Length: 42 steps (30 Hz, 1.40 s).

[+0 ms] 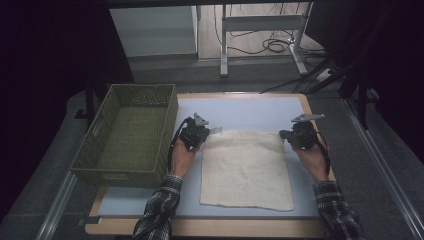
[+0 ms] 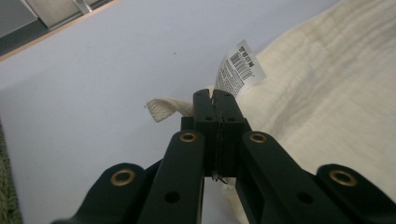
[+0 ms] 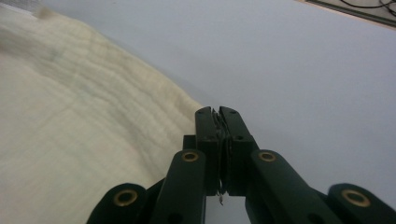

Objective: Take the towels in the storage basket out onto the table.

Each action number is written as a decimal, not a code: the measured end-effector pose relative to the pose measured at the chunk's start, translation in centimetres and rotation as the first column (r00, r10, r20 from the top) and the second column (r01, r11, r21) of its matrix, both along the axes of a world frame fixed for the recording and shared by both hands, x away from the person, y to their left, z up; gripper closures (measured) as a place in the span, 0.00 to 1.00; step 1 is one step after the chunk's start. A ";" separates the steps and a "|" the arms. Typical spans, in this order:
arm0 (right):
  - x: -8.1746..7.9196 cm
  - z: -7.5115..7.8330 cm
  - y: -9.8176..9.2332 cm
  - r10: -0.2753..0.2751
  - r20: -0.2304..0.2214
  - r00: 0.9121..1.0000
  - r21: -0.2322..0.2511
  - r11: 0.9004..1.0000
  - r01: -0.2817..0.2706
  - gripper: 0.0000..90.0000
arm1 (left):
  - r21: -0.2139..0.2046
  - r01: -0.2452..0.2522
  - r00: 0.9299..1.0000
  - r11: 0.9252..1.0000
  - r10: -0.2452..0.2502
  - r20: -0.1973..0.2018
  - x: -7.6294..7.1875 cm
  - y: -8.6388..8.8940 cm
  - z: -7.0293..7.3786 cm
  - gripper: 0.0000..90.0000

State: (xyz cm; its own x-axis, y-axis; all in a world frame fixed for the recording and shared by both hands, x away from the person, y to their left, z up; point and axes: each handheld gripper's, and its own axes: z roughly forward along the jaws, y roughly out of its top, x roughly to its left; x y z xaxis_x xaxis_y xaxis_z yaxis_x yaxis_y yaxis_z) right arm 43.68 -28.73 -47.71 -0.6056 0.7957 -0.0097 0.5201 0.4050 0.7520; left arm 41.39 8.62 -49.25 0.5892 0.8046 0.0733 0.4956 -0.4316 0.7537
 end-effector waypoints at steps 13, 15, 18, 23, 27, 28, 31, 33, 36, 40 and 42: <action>-5.0 0.4 -1.3 0.058 0.023 0.998 0.019 0.998 -0.059 0.97 | 0.003 0.074 0.997 0.997 -0.074 0.037 -4.9 -0.2 0.1 0.99; -5.7 0.4 -1.5 0.063 0.024 0.998 0.018 0.998 -0.063 0.97 | 0.000 0.081 0.996 0.997 -0.081 0.041 -5.7 -0.1 0.1 0.99; -6.7 0.3 -1.7 0.071 0.019 0.997 0.019 0.997 -0.072 0.97 | -0.001 0.096 0.995 0.995 -0.096 0.042 -6.8 0.0 -0.2 0.99; -8.7 -0.2 -2.0 0.091 0.004 0.996 0.020 0.996 -0.091 0.97 | -0.029 0.116 0.993 0.993 -0.115 0.036 -8.4 0.6 -1.1 0.98; -10.1 -0.7 -2.0 0.102 -0.005 0.995 0.017 0.995 -0.102 0.97 | -0.046 0.126 0.992 0.991 -0.124 0.039 -9.4 1.0 -1.5 0.98; -10.5 -0.8 -2.1 0.105 -0.005 0.994 0.019 0.994 -0.105 0.97 | -0.046 0.129 0.991 0.991 -0.127 0.042 -9.7 1.1 -1.5 0.98; -11.7 -0.8 -2.2 0.115 -0.007 0.993 0.023 0.993 -0.115 0.97 | -0.054 0.139 0.990 0.989 -0.136 0.047 -10.4 1.4 -1.5 0.98; -12.4 -0.8 -2.2 0.127 -0.009 0.992 0.018 0.992 -0.126 0.97 | -0.055 0.149 0.988 0.987 -0.147 0.051 -11.0 1.5 -1.5 0.98; -13.2 -0.9 -2.3 0.135 -0.018 0.991 0.016 0.991 -0.135 0.97 | -0.061 0.163 0.986 0.985 -0.160 0.054 -11.8 1.7 -1.5 0.98; -14.6 -1.1 -2.4 0.151 -0.029 0.988 0.019 0.988 -0.150 0.97 | -0.060 0.177 0.983 0.982 -0.173 0.057 -13.1 2.0 -1.7 0.98; -15.1 -1.1 -2.4 0.158 -0.032 0.987 0.023 0.987 -0.157 0.97 | -0.056 0.182 0.982 0.982 -0.178 0.060 -13.6 2.0 -1.8 0.98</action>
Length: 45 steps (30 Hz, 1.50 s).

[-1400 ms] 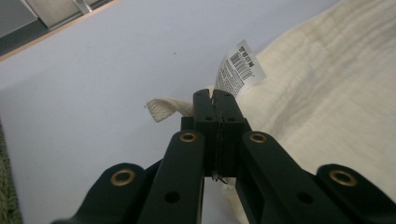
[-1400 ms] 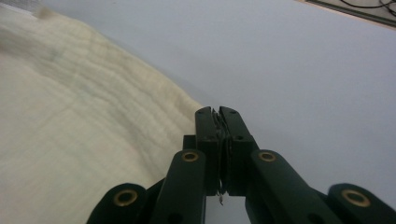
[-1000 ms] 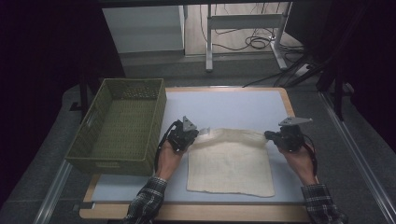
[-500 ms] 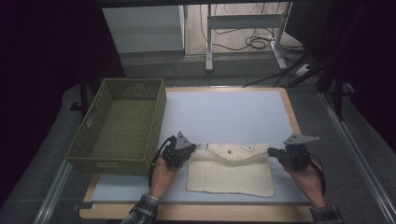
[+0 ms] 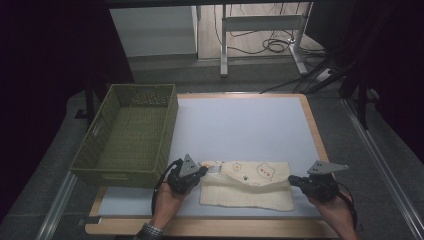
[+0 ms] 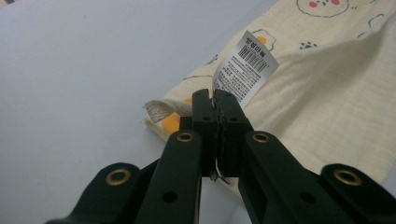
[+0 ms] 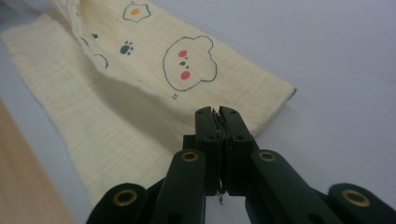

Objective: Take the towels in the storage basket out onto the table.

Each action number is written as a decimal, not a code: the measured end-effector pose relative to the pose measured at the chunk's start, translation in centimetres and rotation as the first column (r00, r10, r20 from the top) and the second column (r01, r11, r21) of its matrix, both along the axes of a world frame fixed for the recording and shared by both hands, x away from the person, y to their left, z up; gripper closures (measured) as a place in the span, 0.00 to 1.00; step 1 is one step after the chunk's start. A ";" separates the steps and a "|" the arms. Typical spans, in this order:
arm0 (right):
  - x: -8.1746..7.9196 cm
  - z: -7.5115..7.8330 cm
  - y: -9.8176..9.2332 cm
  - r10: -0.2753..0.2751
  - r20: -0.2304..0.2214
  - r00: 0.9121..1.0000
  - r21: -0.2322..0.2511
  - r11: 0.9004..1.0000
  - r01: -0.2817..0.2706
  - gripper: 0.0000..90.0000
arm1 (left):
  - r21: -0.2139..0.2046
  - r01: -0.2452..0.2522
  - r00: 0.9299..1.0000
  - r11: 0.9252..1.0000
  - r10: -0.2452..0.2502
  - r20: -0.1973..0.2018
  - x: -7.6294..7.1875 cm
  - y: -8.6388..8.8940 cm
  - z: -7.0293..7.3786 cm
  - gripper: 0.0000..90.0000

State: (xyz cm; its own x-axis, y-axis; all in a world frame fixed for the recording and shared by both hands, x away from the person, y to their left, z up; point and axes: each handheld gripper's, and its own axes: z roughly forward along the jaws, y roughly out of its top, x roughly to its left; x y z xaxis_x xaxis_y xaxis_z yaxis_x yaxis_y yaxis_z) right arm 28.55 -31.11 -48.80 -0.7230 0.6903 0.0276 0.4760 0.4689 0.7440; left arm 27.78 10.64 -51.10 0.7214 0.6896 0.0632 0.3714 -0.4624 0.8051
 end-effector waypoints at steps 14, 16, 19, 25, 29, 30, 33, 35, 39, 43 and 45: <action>-3.3 -1.4 0.2 0.044 -0.037 0.998 0.006 0.999 -0.044 0.96 | 0.023 0.033 0.999 0.999 -0.034 0.036 -3.8 -0.3 -1.0 0.96; -3.6 -1.5 0.1 0.043 -0.039 0.998 0.011 0.999 -0.043 0.96 | -0.002 0.032 0.999 0.999 -0.032 0.033 -4.2 0.0 -1.0 0.97; -4.1 -1.4 0.0 0.044 -0.040 0.998 0.021 0.999 -0.043 0.97 | -0.017 0.029 0.999 0.999 -0.028 0.034 -4.5 0.3 -0.8 0.97; -4.4 -0.9 -0.3 0.039 -0.013 0.999 0.033 0.999 -0.039 0.96 | -0.029 0.021 0.999 0.999 -0.020 0.036 -4.6 0.6 -0.8 0.96; -4.4 -0.8 -0.4 0.040 -0.016 0.999 0.051 0.998 -0.039 0.96 | -0.022 0.037 0.999 0.999 -0.036 0.018 -4.9 0.8 -1.1 0.94; -4.5 -1.0 -0.4 0.043 -0.023 0.999 0.050 0.998 -0.042 0.96 | -0.021 0.041 0.999 0.999 -0.040 0.009 -5.0 0.8 -1.3 0.93; -4.9 -1.6 -0.2 0.053 -0.039 0.998 0.047 0.998 -0.051 0.95 | -0.031 0.042 0.999 0.999 -0.043 -0.021 -5.4 1.2 -1.7 0.83; -5.1 -1.8 -0.4 0.053 -0.044 0.998 0.052 0.997 -0.050 0.92 | -0.050 0.039 0.998 0.998 -0.041 -0.037 -5.7 1.7 -1.6 0.77; -5.3 -1.4 -0.9 0.041 -0.043 0.998 0.058 0.998 -0.038 0.84 | -0.068 0.008 0.998 0.998 -0.012 -0.055 -6.3 2.9 -1.1 0.64; -5.2 -0.6 -1.3 0.025 -0.021 0.999 0.055 0.998 -0.024 0.81 | -0.094 -0.020 0.998 0.995 0.014 -0.061 -6.1 3.6 -0.5 0.57; -5.0 -0.4 -1.4 0.017 -0.016 1.000 0.056 0.998 -0.016 0.80 | -0.095 -0.030 0.997 0.995 0.023 -0.072 -5.6 3.4 -0.3 0.56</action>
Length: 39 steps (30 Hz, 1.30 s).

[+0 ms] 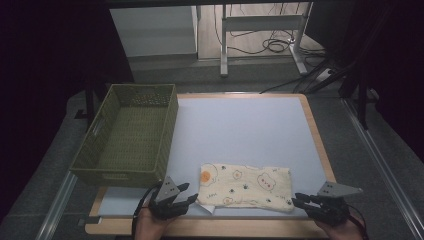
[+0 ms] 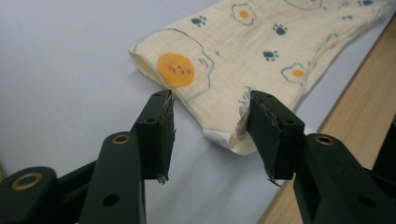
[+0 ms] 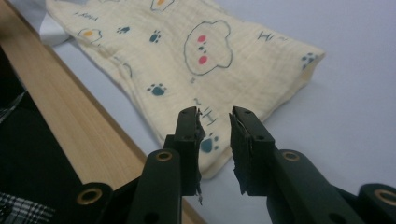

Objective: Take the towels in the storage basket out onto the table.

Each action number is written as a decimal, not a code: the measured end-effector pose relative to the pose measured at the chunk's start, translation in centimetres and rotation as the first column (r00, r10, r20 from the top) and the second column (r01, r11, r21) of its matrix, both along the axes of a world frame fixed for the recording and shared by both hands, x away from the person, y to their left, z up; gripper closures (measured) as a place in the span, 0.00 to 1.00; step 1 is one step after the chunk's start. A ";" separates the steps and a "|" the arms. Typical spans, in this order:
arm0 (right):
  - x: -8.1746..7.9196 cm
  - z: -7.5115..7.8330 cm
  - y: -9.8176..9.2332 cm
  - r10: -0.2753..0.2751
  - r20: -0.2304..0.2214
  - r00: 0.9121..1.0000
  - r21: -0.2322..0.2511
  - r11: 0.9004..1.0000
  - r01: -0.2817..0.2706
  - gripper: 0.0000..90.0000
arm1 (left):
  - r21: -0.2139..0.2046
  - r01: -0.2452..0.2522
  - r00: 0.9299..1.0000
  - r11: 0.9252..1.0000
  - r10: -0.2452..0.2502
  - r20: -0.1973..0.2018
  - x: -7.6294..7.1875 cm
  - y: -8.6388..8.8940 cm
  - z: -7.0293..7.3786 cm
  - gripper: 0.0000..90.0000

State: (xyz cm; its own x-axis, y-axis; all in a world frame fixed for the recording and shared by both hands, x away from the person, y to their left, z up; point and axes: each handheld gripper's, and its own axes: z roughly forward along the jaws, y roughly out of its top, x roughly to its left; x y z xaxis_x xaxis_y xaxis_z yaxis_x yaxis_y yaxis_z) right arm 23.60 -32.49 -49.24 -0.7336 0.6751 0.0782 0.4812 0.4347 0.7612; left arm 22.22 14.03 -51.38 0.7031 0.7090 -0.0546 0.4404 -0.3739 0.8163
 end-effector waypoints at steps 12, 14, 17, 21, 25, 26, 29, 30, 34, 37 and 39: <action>4.7 -0.2 0.6 -0.058 0.030 0.998 -0.014 0.998 0.059 0.84 | 0.048 -0.061 0.998 0.997 0.060 0.006 5.0 -2.9 0.8 0.60; 5.7 -0.1 0.8 -0.071 0.038 0.997 -0.016 0.997 0.072 0.84 | 0.025 -0.072 0.997 0.997 0.072 0.003 6.0 -2.9 1.4 0.60; 7.1 0.0 1.1 -0.089 0.046 0.995 -0.024 0.996 0.090 0.84 | 0.035 -0.089 0.996 0.995 0.090 -0.020 7.6 -3.4 1.2 0.60; 9.2 -0.6 1.7 -0.116 0.040 0.992 -0.049 0.992 0.117 0.79 | 0.105 -0.129 0.990 0.986 0.134 -0.044 9.5 -4.2 -0.3 0.61; 10.1 -2.0 2.1 -0.129 0.023 0.991 -0.097 0.987 0.131 0.74 | 0.131 -0.156 0.983 0.979 0.167 -0.078 10.9 -4.1 -1.8 0.60; 10.1 -2.5 2.1 -0.125 0.015 0.992 -0.107 0.986 0.126 0.73 | 0.134 -0.153 0.983 0.979 0.165 -0.084 11.0 -4.1 -2.2 0.59; 10.0 -3.0 2.0 -0.123 0.008 0.992 -0.082 0.989 0.124 0.78 | 0.095 -0.136 0.984 0.986 0.145 -0.101 11.0 -3.9 -2.7 0.61; 9.9 -2.9 2.0 -0.115 -0.011 0.993 -0.068 0.991 0.114 0.88 | 0.078 -0.123 0.985 0.989 0.131 -0.115 11.0 -3.8 -2.7 0.67; 9.9 -2.6 2.5 -0.096 -0.009 0.995 -0.100 0.991 0.094 0.96 | 0.075 -0.088 0.987 0.993 0.097 -0.127 10.6 -4.1 -2.5 0.92; 10.6 -2.1 2.4 -0.112 0.018 0.994 -0.114 0.987 0.113 0.96 | 0.034 -0.098 0.990 0.995 0.101 -0.097 10.1 -4.0 -2.2 0.95; 11.3 -1.7 2.3 -0.117 0.029 0.993 -0.114 0.986 0.120 0.96 | 0.014 -0.095 0.991 0.995 0.096 -0.088 9.7 -3.9 -1.8 0.96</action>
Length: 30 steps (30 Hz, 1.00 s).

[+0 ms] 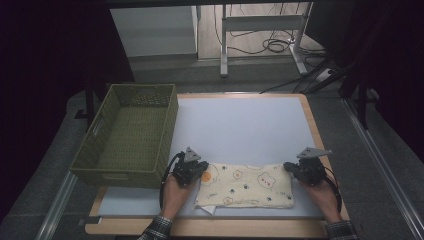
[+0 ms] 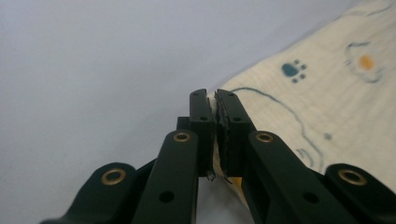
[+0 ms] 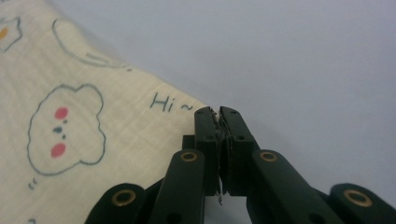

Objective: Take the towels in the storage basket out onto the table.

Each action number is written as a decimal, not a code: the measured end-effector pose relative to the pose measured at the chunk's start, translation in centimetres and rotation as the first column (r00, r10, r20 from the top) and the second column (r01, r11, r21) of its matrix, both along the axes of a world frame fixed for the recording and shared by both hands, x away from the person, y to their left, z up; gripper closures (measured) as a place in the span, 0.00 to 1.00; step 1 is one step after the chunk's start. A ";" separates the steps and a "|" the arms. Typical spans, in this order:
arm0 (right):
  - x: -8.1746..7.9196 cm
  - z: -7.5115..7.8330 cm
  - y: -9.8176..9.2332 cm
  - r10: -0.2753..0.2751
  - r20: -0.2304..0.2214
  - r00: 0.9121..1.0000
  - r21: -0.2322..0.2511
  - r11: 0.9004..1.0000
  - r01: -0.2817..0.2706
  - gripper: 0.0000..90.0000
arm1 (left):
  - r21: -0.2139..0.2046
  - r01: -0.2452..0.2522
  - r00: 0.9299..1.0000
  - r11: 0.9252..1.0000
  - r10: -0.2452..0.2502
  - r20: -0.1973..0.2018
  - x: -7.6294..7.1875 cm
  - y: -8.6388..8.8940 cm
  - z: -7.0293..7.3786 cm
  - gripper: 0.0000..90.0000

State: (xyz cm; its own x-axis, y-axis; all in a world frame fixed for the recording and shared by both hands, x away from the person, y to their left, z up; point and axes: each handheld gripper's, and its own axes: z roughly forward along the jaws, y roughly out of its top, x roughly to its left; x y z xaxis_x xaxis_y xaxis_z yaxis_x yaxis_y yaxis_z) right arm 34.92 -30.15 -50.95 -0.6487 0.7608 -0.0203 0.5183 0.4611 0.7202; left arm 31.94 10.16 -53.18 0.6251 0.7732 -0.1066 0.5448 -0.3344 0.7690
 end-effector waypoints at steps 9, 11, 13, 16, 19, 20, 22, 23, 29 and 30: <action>4.3 0.6 0.3 -0.020 0.000 1.000 0.019 1.000 0.020 0.96 | 0.022 -0.015 0.998 1.000 0.014 0.061 -1.9 0.1 1.4 0.96; 4.7 0.2 0.4 -0.020 -0.016 1.000 0.030 0.999 0.020 0.95 | 0.042 -0.015 0.999 0.999 0.014 0.035 -0.9 0.1 0.8 0.94; 4.5 0.2 0.3 -0.021 -0.014 1.000 0.050 0.999 0.022 0.94 | 0.030 -0.024 0.999 0.999 0.023 0.033 -0.1 0.2 0.5 0.86; 4.0 0.5 0.1 -0.015 -0.018 1.000 0.070 0.997 0.016 0.90 | 0.030 -0.012 1.000 0.999 0.011 0.015 0.8 0.2 0.1 0.73; 3.6 0.8 -0.1 -0.007 -0.038 0.999 0.070 0.998 0.009 0.83 | 0.066 -0.008 1.000 0.998 0.008 0.002 1.3 0.0 -0.4 0.65; 3.4 0.8 -0.2 -0.005 -0.041 0.999 0.073 0.997 0.008 0.81 | 0.081 -0.012 1.000 0.997 0.012 0.001 1.5 0.0 -0.6 0.64; 3.0 0.7 -0.3 -0.006 -0.039 0.999 0.071 0.997 0.009 0.75 | 0.089 -0.009 1.000 0.996 0.010 -0.009 1.9 0.0 -1.0 0.56; 2.8 0.7 -0.3 -0.006 -0.037 0.999 0.071 0.997 0.009 0.72 | 0.075 -0.012 1.000 0.997 0.013 -0.013 2.0 0.1 -1.1 0.52; 1.5 0.2 -0.2 -0.015 -0.015 1.000 0.027 1.000 0.015 0.54 | 0.072 -0.020 1.000 0.997 0.021 -0.012 2.3 0.3 -1.3 0.40; 1.3 0.2 -0.1 -0.019 -0.014 1.000 0.025 1.000 0.019 0.51 | 0.069 -0.019 1.000 0.997 0.021 -0.018 2.3 0.4 -1.3 0.39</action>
